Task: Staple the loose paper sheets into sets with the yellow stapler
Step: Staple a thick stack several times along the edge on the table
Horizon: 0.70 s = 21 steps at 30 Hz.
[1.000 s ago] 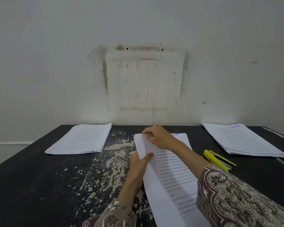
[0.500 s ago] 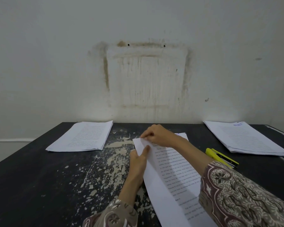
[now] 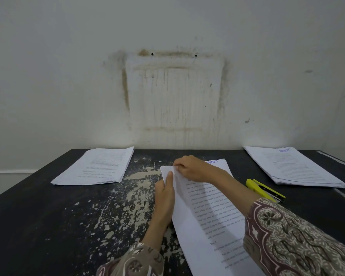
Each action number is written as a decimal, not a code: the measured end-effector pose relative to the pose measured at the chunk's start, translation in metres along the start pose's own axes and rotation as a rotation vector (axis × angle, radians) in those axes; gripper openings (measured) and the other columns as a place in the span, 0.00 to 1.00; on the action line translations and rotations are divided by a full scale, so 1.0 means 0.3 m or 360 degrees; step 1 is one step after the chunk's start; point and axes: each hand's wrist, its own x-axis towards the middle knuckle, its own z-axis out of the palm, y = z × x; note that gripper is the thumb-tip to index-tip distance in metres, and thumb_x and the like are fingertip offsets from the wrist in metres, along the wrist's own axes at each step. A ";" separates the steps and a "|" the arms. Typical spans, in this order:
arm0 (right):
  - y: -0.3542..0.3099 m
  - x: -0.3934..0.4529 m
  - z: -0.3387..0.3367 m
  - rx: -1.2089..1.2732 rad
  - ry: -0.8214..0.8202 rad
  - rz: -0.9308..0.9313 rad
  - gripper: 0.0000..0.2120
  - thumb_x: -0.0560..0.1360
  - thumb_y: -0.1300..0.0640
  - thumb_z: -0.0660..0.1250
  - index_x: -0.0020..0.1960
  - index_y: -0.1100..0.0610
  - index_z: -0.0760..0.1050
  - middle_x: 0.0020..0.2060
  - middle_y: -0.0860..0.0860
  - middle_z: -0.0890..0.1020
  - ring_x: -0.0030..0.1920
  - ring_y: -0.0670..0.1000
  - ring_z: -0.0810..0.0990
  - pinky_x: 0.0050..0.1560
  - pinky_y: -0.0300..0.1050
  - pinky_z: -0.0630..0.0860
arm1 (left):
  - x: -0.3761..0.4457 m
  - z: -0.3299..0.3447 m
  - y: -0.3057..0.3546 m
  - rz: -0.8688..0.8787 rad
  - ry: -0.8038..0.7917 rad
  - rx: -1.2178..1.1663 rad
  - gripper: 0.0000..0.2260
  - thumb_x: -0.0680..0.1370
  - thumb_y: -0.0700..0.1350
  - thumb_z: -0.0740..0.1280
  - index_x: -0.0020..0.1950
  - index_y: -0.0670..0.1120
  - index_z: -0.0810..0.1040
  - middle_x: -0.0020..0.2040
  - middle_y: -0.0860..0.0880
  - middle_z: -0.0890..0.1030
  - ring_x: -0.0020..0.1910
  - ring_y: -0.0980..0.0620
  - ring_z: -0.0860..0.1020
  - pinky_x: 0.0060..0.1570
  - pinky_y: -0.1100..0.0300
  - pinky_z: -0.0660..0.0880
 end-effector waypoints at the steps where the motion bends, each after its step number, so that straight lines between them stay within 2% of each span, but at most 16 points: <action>1: -0.002 -0.006 0.004 0.0019 -0.0025 -0.0004 0.17 0.81 0.56 0.49 0.60 0.59 0.73 0.57 0.56 0.76 0.54 0.55 0.75 0.53 0.47 0.70 | 0.001 0.000 -0.002 0.0042 0.0008 0.0011 0.15 0.81 0.49 0.56 0.36 0.46 0.70 0.35 0.48 0.73 0.33 0.53 0.73 0.32 0.61 0.71; 4: -0.001 -0.016 0.010 0.0070 -0.0039 -0.0009 0.17 0.81 0.57 0.50 0.60 0.60 0.73 0.56 0.55 0.76 0.54 0.55 0.75 0.56 0.50 0.72 | 0.009 -0.003 -0.016 0.0071 0.0076 0.0094 0.17 0.81 0.49 0.56 0.34 0.44 0.69 0.30 0.49 0.71 0.29 0.53 0.70 0.27 0.62 0.67; 7: 0.017 -0.021 0.004 0.0228 -0.0005 -0.0036 0.13 0.80 0.60 0.52 0.52 0.61 0.75 0.46 0.52 0.75 0.46 0.51 0.74 0.43 0.38 0.70 | 0.007 0.001 -0.019 0.0060 0.0029 0.0134 0.17 0.80 0.51 0.56 0.35 0.44 0.68 0.30 0.47 0.68 0.28 0.52 0.67 0.25 0.63 0.64; 9: 0.031 -0.025 0.001 0.0313 0.0038 -0.0041 0.11 0.79 0.62 0.54 0.44 0.59 0.74 0.40 0.50 0.75 0.40 0.47 0.73 0.38 0.35 0.66 | 0.002 0.003 -0.012 0.0001 -0.0013 0.0111 0.17 0.80 0.51 0.56 0.36 0.43 0.68 0.31 0.47 0.70 0.29 0.53 0.69 0.26 0.63 0.66; 12: 0.055 -0.034 0.001 0.0382 0.0135 -0.0037 0.10 0.78 0.64 0.55 0.41 0.57 0.71 0.34 0.45 0.72 0.36 0.43 0.70 0.36 0.34 0.64 | 0.001 0.009 -0.008 -0.0082 -0.0141 0.0045 0.11 0.79 0.49 0.60 0.42 0.44 0.76 0.35 0.49 0.78 0.30 0.54 0.78 0.27 0.65 0.74; 16: 0.097 -0.049 -0.005 0.0481 0.0272 0.0002 0.11 0.78 0.65 0.55 0.41 0.56 0.71 0.34 0.44 0.73 0.37 0.45 0.71 0.37 0.35 0.65 | -0.022 0.025 -0.018 -0.0184 -0.0384 0.0065 0.05 0.76 0.47 0.66 0.45 0.47 0.78 0.39 0.48 0.83 0.30 0.56 0.82 0.30 0.64 0.77; 18: 0.107 -0.054 -0.001 0.0497 0.0277 0.0010 0.12 0.78 0.63 0.55 0.40 0.53 0.71 0.35 0.46 0.74 0.37 0.44 0.72 0.37 0.35 0.66 | -0.032 0.034 -0.022 -0.0127 -0.0379 0.0113 0.04 0.76 0.46 0.65 0.44 0.46 0.77 0.39 0.47 0.83 0.29 0.57 0.81 0.29 0.65 0.77; 21: 0.118 -0.055 0.012 0.0474 0.0283 0.0011 0.10 0.79 0.62 0.54 0.42 0.55 0.71 0.38 0.49 0.75 0.39 0.47 0.73 0.39 0.36 0.67 | -0.034 0.038 -0.019 -0.0069 -0.0349 0.0187 0.06 0.77 0.44 0.64 0.42 0.46 0.76 0.36 0.48 0.81 0.26 0.59 0.80 0.26 0.67 0.75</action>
